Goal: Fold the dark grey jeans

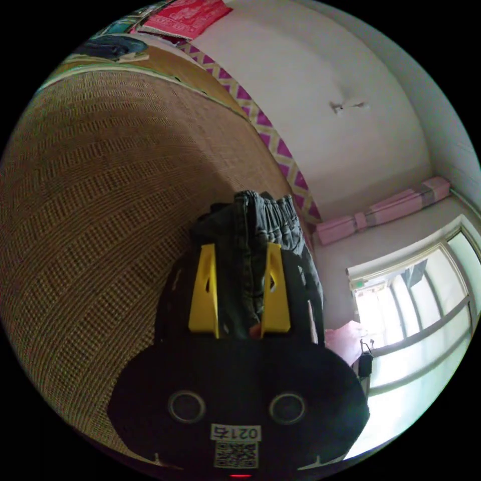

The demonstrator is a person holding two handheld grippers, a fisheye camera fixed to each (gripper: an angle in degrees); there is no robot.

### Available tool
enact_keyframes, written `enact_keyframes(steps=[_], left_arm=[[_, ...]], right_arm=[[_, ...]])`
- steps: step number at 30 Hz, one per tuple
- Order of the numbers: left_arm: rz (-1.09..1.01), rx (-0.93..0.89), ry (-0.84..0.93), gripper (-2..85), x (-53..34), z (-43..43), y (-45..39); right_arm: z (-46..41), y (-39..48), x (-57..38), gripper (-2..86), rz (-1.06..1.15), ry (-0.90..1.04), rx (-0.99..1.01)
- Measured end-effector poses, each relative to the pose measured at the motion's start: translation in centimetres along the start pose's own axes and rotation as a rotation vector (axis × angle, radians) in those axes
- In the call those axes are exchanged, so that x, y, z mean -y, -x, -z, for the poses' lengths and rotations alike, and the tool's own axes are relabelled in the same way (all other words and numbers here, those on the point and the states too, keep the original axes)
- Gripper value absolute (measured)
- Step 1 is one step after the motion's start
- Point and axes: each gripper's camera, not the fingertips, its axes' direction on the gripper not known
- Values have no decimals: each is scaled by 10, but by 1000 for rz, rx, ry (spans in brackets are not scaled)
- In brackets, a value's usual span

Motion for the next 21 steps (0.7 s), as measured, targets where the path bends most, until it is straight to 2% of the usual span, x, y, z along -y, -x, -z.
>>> enact_keyframes(steps=[2, 7, 10, 13, 17, 21], left_arm=[[-1, -5, -9, -10, -6, 0, -7], [-50, -10, 16, -10, -26, -3, -26], [-69, -51, 23, -10, -32, -4, -34], [-112, -41, 42, -10, -37, -5, -47], [-125, -68, 43, -10, -45, -5, -60], [-107, -161, 111, -10, -52, -10, -72]], right_arm=[[1, -9, 1, 97, -44, -5, 1], [6, -98, -19, 56, -371, -57, 368], [23, -146, -27, 22, -501, -96, 450], [70, -171, -26, 1, -495, -191, 472], [143, -153, -6, -4, -404, -292, 545], [204, -50, 41, -3, -267, -299, 721]])
